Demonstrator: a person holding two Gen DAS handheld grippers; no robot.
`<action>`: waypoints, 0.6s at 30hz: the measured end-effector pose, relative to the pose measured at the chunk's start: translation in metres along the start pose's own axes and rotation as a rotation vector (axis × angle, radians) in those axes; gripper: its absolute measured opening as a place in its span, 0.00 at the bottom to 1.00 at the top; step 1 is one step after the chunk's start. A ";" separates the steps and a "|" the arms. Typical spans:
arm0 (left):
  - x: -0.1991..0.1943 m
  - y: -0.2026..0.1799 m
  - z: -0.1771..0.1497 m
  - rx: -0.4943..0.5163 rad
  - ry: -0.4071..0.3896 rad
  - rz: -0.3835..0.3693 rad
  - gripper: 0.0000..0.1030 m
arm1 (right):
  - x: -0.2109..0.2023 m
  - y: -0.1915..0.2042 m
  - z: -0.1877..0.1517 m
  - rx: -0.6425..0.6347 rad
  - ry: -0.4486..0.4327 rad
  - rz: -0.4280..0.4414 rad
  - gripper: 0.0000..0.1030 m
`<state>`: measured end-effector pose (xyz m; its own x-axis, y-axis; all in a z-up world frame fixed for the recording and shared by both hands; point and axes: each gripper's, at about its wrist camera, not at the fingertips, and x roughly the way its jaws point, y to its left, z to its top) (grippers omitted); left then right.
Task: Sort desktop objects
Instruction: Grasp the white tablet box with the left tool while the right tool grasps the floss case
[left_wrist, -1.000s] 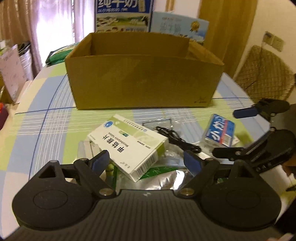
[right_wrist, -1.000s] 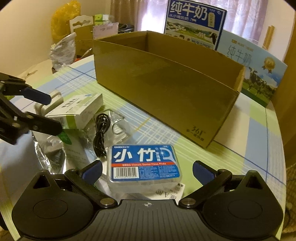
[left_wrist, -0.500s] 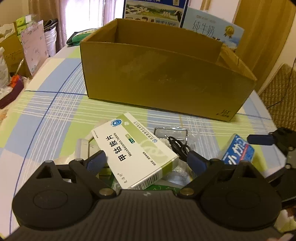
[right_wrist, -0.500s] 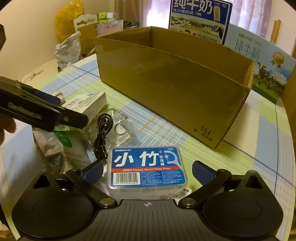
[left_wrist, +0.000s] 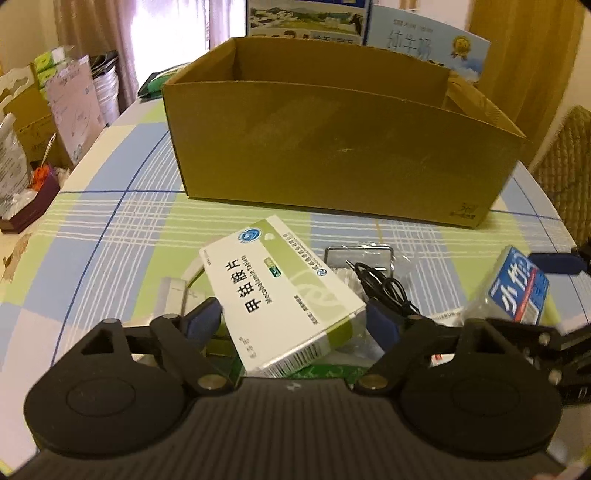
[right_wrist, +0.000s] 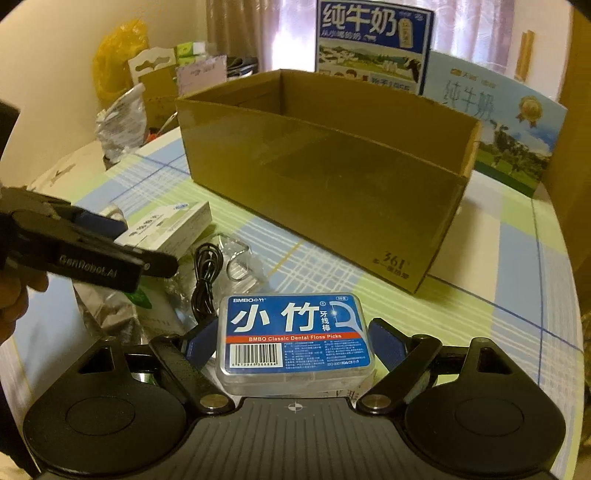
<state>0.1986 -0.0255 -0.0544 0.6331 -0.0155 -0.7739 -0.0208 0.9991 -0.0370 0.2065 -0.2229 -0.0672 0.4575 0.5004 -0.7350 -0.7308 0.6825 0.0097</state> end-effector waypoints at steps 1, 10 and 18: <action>-0.004 -0.001 -0.002 0.023 -0.004 -0.010 0.74 | -0.003 0.001 0.000 0.008 -0.004 -0.004 0.82; -0.030 0.004 -0.020 0.103 -0.040 -0.066 0.34 | -0.016 0.008 -0.006 0.049 -0.014 -0.031 0.82; -0.021 0.020 -0.014 0.013 -0.021 -0.104 0.65 | -0.014 0.010 -0.003 0.059 -0.021 -0.032 0.82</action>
<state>0.1742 -0.0061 -0.0483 0.6474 -0.1187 -0.7528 0.0560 0.9925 -0.1083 0.1909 -0.2244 -0.0591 0.4913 0.4887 -0.7210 -0.6850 0.7280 0.0267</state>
